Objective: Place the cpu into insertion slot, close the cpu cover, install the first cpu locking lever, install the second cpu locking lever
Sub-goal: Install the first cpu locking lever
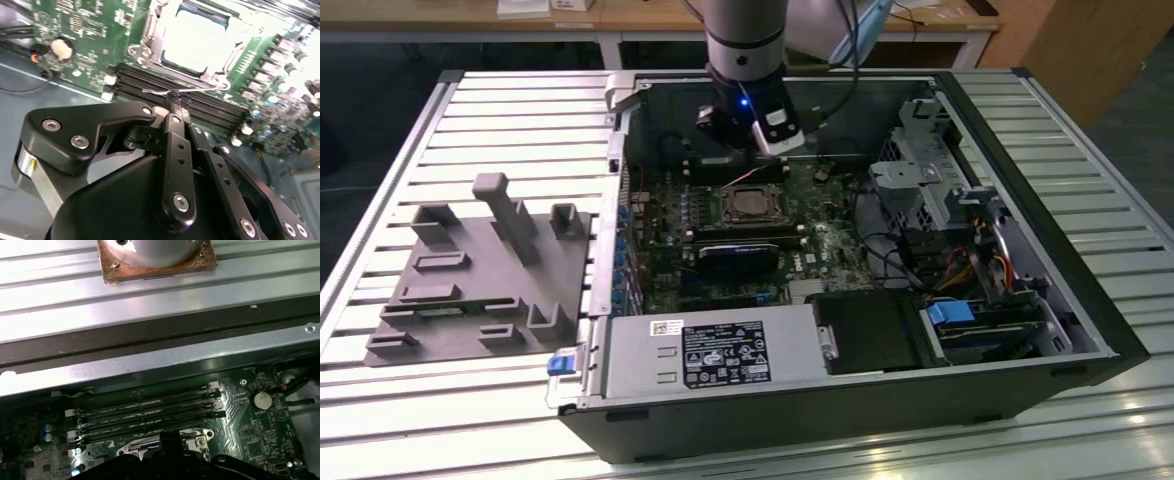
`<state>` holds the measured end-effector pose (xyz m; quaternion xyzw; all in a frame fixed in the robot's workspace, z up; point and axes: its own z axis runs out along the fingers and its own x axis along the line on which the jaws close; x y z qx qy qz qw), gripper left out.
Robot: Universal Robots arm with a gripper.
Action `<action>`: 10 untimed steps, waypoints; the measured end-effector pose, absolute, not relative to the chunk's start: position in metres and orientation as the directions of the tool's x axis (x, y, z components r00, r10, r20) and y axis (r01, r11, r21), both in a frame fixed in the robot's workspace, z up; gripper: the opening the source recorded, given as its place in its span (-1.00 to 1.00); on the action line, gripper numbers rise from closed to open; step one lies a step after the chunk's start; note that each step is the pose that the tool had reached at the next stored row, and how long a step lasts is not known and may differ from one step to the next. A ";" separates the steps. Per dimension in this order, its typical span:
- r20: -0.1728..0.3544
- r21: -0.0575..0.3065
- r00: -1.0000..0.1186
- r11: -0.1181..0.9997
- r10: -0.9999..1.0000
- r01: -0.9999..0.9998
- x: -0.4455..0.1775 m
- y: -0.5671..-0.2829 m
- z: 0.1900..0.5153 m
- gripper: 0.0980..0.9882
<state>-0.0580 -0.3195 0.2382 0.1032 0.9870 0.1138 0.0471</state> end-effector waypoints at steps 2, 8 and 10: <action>-0.091 0.240 -0.973 0.953 0.214 0.187 -0.058 -0.319 0.238 -0.99; -0.123 0.254 -0.969 0.951 0.213 0.177 -0.060 -0.320 0.234 -0.99; -0.127 0.255 -0.969 0.951 0.213 0.176 -0.061 -0.320 0.232 -0.99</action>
